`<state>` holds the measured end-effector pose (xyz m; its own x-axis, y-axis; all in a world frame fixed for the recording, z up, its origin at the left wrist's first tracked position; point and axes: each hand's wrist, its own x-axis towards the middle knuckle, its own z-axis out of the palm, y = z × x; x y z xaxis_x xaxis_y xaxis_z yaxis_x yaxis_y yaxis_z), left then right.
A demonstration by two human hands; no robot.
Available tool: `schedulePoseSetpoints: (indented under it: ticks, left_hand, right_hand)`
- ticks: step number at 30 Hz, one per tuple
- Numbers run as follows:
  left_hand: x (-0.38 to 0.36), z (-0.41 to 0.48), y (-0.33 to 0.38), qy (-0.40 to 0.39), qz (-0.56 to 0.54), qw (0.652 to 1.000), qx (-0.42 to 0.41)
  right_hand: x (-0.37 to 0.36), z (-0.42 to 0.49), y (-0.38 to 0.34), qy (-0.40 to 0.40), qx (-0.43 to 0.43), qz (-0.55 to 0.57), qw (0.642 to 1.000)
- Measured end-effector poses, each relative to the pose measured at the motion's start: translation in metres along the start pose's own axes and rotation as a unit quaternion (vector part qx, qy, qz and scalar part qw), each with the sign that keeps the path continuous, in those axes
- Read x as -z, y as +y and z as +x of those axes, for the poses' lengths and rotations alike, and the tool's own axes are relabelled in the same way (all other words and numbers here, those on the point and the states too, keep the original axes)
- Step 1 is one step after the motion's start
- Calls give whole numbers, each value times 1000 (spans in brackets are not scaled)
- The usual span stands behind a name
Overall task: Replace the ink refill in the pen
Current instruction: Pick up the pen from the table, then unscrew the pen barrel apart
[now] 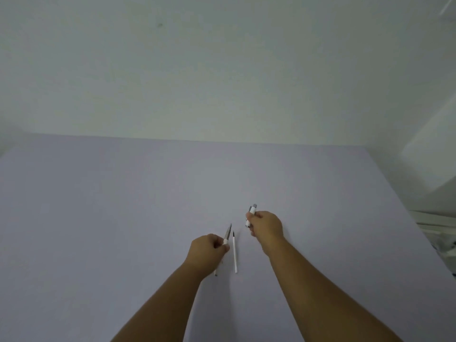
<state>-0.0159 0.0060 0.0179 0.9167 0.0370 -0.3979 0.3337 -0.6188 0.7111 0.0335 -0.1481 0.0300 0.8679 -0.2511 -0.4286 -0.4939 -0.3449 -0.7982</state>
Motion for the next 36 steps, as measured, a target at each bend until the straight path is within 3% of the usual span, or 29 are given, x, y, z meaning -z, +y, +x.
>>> schedulePoseSetpoints:
  ticks: [5,22,25,30,36]
  left_hand:
    - [2,4,-4,8,-38,999,24]
    - [2,1,-5,0,-47,998,35]
    - [4,1,-3,7,-30,999,22]
    - [6,-5,9,19,36,998,-43]
    - [16,-14,22,-11,-54,997,-57]
  right_hand:
    - [-4,-1,32,-46,22,-182,982]
    - [-13,-4,52,-17,41,-202,978]
    - [-12,-7,42,13,66,-161,985]
    - [-14,-25,15,-77,1,41,996]
    - [0,-40,-5,-99,48,93,990]
